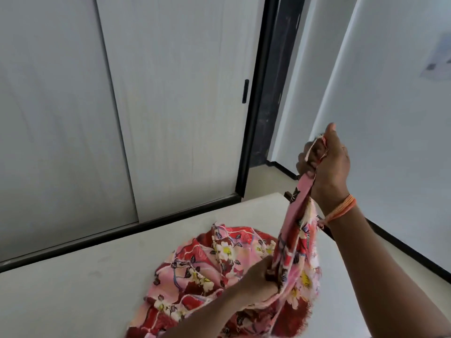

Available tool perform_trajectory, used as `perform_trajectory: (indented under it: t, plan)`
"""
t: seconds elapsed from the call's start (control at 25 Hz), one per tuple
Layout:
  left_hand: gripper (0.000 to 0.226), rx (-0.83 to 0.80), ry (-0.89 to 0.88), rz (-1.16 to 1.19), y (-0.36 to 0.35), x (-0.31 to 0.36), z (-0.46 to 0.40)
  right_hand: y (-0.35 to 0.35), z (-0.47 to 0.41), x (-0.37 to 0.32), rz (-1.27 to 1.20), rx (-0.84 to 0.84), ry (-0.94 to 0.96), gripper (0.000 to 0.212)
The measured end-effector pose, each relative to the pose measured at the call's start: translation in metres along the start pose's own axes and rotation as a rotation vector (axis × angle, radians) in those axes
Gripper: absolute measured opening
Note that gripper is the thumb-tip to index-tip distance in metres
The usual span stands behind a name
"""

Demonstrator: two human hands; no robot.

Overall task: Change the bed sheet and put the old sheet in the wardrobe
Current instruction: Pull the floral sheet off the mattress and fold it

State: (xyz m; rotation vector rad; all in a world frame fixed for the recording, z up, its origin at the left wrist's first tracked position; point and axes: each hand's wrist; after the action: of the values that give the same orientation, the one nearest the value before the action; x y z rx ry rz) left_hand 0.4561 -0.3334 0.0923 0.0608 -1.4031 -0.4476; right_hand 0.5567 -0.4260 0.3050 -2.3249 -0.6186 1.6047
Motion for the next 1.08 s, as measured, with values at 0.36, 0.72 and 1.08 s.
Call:
perform_trajectory:
  t: [0.36, 0.72, 1.08]
  plan:
    - [0.020, 0.281, -0.114, -0.281, 0.105, 0.021, -0.048, 0.037, -0.023, -0.055, 0.109, 0.071, 0.084, 0.057]
    - [0.041, 0.741, -0.487, -0.683, 0.186, 0.120, -0.014, 0.029, -0.071, -0.059, 0.257, 0.211, 0.266, 0.056]
    - [0.032, 1.267, -0.417, -1.191, 0.195, 0.065, -0.021, -0.035, -0.080, -0.086, 0.115, 0.143, 0.262, 0.053]
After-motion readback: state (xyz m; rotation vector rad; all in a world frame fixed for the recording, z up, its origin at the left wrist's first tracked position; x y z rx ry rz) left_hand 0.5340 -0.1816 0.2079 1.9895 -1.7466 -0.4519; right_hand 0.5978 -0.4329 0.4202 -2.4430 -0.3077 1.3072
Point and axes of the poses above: each hand's wrist, its own z-axis away from the middle knuckle, its own y-axis out of the back of the hand, x = y × z, and after that the axes turned 1 degree about x, right-handed
